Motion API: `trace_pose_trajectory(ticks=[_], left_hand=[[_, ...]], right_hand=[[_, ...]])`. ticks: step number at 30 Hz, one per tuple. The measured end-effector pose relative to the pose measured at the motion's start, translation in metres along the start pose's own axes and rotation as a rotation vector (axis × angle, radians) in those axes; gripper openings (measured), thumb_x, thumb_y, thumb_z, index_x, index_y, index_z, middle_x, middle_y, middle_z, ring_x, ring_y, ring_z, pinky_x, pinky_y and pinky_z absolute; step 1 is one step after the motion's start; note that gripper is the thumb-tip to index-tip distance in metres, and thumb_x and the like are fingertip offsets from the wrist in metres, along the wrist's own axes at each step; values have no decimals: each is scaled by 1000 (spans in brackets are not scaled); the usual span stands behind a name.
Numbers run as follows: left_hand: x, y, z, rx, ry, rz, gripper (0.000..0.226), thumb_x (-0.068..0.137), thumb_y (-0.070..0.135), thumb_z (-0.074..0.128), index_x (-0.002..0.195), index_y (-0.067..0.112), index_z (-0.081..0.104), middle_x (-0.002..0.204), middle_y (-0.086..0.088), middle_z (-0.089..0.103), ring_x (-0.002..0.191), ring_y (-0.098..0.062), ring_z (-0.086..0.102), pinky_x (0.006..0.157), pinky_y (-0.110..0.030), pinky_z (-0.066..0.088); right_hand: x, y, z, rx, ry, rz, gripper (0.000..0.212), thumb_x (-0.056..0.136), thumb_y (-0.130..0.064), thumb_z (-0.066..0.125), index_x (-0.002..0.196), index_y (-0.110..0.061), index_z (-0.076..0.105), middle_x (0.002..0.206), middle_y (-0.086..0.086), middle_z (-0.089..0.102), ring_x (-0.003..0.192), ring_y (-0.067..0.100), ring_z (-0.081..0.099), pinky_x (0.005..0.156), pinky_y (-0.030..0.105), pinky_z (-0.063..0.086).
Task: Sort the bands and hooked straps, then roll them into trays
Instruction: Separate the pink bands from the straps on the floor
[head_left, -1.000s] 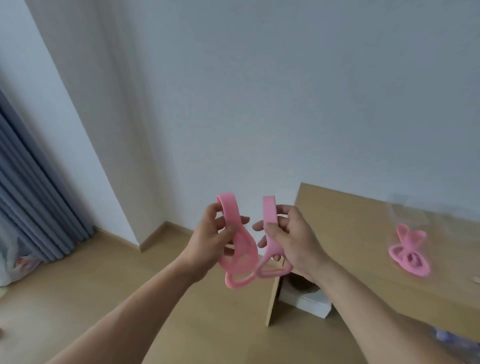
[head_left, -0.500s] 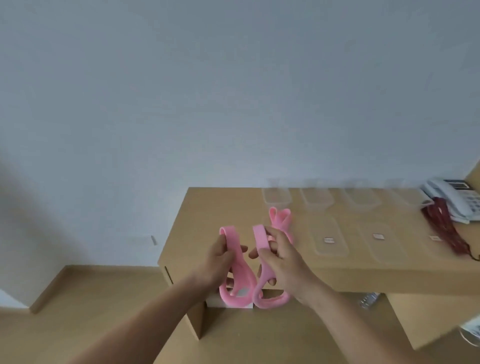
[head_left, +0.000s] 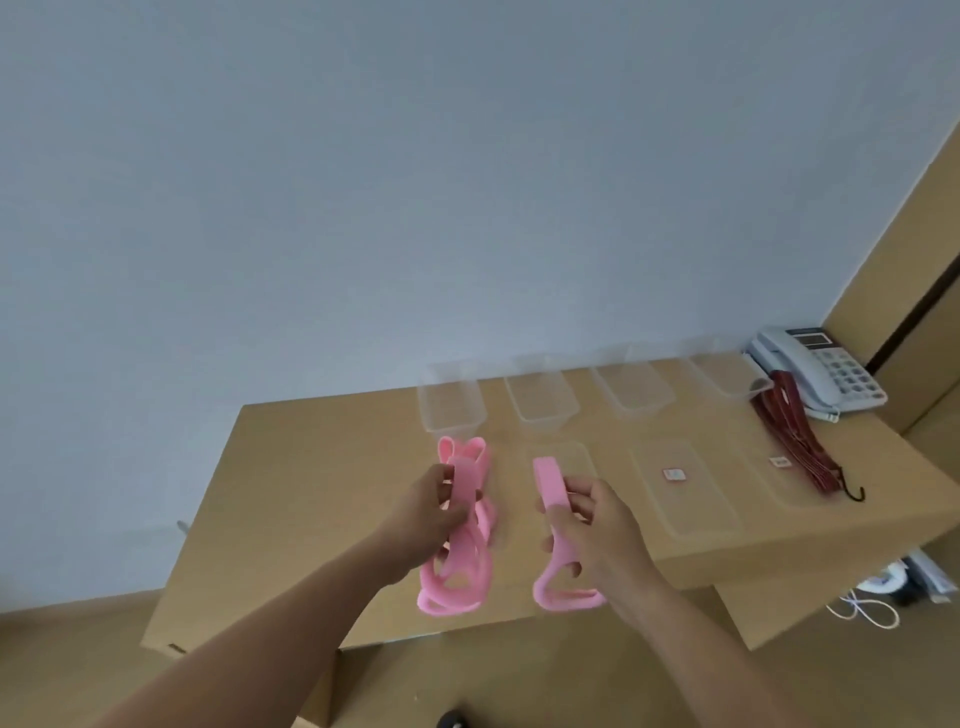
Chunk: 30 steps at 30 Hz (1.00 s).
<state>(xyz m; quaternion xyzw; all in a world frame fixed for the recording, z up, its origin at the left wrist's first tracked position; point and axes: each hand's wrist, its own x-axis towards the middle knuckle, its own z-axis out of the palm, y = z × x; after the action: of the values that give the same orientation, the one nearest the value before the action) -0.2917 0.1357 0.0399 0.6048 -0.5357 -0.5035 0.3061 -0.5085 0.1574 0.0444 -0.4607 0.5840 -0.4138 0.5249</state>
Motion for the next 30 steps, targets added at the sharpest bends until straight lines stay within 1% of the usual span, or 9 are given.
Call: trace_pose_trajectory(ticks=[4, 7, 10, 13, 18, 23, 26, 28, 30], left_hand=[[61, -4, -3, 43, -9, -24, 29, 97, 8, 50, 125, 16, 54, 113, -1, 70, 81, -24, 70, 49, -29, 51], [103, -13, -5, 139, -16, -39, 32, 97, 11, 50, 129, 13, 54, 111, -6, 66, 74, -21, 64, 50, -32, 52], [132, -29, -2, 214, -23, -99, 42, 96, 13, 55, 137, 13, 50, 114, -10, 64, 77, -24, 62, 61, -40, 55], [150, -39, 4, 375, -47, -151, 59, 93, 17, 60, 148, 18, 40, 133, -9, 58, 94, -20, 59, 73, -27, 46], [145, -52, 21, 546, 49, -114, 72, 87, 14, 58, 153, 21, 30, 143, -9, 46, 121, -29, 49, 92, -34, 44], [122, -59, 39, 757, 221, -54, 75, 88, 27, 65, 153, 16, 30, 156, -5, 32, 141, -29, 29, 113, -37, 29], [114, -59, 51, 889, 204, 54, 59, 90, 28, 62, 145, 20, 45, 155, -4, 36, 142, -29, 31, 114, -42, 28], [114, -62, 56, 953, 158, -4, 46, 95, 33, 53, 140, 25, 50, 158, 1, 30, 145, -24, 25, 116, -39, 23], [117, -62, 58, 947, 159, -97, 41, 97, 36, 45, 138, 28, 50, 159, 3, 24, 145, -20, 20, 117, -35, 20]], right_hand=[[51, 1, -3, 6, 58, 58, 24, 89, -7, 58, 106, -25, 58, 90, -5, 74, 63, 23, 70, 41, 27, 42], [89, 4, 0, 6, 73, 111, 25, 90, -7, 58, 107, -25, 58, 91, -5, 73, 67, 22, 70, 41, 26, 44], [115, 15, 7, 45, 65, 177, 26, 91, -10, 58, 112, -24, 59, 101, -4, 70, 75, 22, 68, 42, 25, 48], [133, 26, 9, 33, 43, 246, 25, 90, -10, 58, 109, -25, 60, 101, -5, 70, 74, 17, 66, 47, 28, 52], [151, 33, -4, 23, -12, 286, 27, 90, -2, 57, 112, -17, 58, 102, -1, 70, 75, 19, 67, 47, 23, 50], [163, 36, -21, 98, -94, 297, 31, 88, 0, 58, 114, -18, 59, 101, 2, 72, 77, 26, 67, 58, 36, 57], [172, 46, -29, 135, -136, 357, 34, 88, 2, 58, 117, -17, 58, 106, 4, 71, 74, 26, 66, 58, 37, 57], [178, 55, -31, -3, -163, 379, 37, 88, 3, 56, 121, -14, 56, 107, 2, 69, 75, 25, 67, 64, 40, 60], [186, 65, -32, -343, -220, 294, 38, 88, -2, 53, 124, -16, 53, 106, -2, 67, 80, 23, 69, 76, 45, 59]])
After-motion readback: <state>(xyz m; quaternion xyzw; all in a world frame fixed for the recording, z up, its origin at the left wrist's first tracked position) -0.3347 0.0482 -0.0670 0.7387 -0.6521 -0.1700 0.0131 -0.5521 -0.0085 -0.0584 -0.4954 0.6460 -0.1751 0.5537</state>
